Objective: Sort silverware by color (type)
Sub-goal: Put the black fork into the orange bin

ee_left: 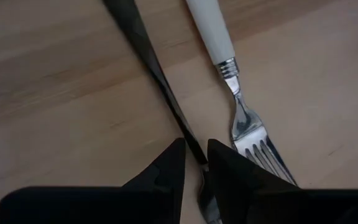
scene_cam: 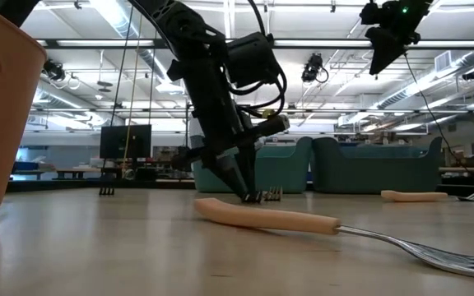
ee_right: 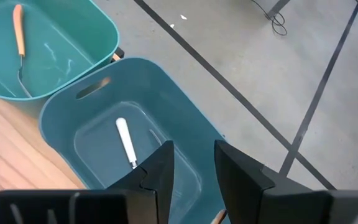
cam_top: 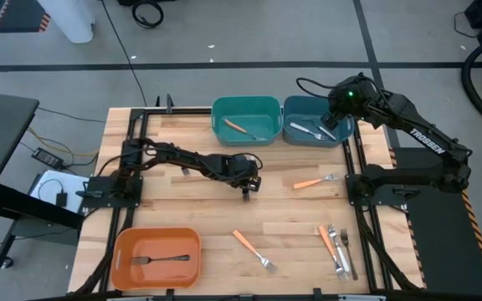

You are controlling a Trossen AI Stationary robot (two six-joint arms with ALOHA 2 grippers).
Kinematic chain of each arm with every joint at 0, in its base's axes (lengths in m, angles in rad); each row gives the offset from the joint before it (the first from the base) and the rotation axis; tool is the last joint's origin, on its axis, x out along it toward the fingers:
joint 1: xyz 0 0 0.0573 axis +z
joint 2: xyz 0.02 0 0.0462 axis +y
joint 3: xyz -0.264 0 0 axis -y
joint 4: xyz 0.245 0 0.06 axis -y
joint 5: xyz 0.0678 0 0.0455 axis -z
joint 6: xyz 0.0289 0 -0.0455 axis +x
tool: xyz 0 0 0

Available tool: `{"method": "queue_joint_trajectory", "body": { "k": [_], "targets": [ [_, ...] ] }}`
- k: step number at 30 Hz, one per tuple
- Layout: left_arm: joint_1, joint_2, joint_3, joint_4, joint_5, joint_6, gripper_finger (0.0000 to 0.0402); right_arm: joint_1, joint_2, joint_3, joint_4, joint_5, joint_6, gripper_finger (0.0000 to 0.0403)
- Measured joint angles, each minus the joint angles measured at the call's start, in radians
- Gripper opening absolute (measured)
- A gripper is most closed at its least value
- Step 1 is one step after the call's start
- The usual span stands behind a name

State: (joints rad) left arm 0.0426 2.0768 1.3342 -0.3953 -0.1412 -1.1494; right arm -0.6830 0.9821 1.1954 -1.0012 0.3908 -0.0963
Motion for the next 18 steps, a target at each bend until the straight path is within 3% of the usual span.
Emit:
{"method": "queue_joint_trajectory", "body": {
  "k": [8, 14, 18],
  "targets": [
    [-0.003, 0.032, 0.006, -0.073, -0.018, 0.052, 0.0076, 0.0, 0.0, 0.0, 0.0, -0.007, 0.01, 0.0123],
    [0.003, 0.03, 0.005, -0.109, -0.029, 0.142, 0.0023, 0.0, 0.0, 0.0, 0.0, -0.026, 0.043, 0.0123],
    [0.005, 0.019, 0.001, -0.109, -0.017, 0.197, 0.0016, 0.0, 0.0, 0.0, -0.001, -0.025, 0.043, 0.0123]
  ]
}}
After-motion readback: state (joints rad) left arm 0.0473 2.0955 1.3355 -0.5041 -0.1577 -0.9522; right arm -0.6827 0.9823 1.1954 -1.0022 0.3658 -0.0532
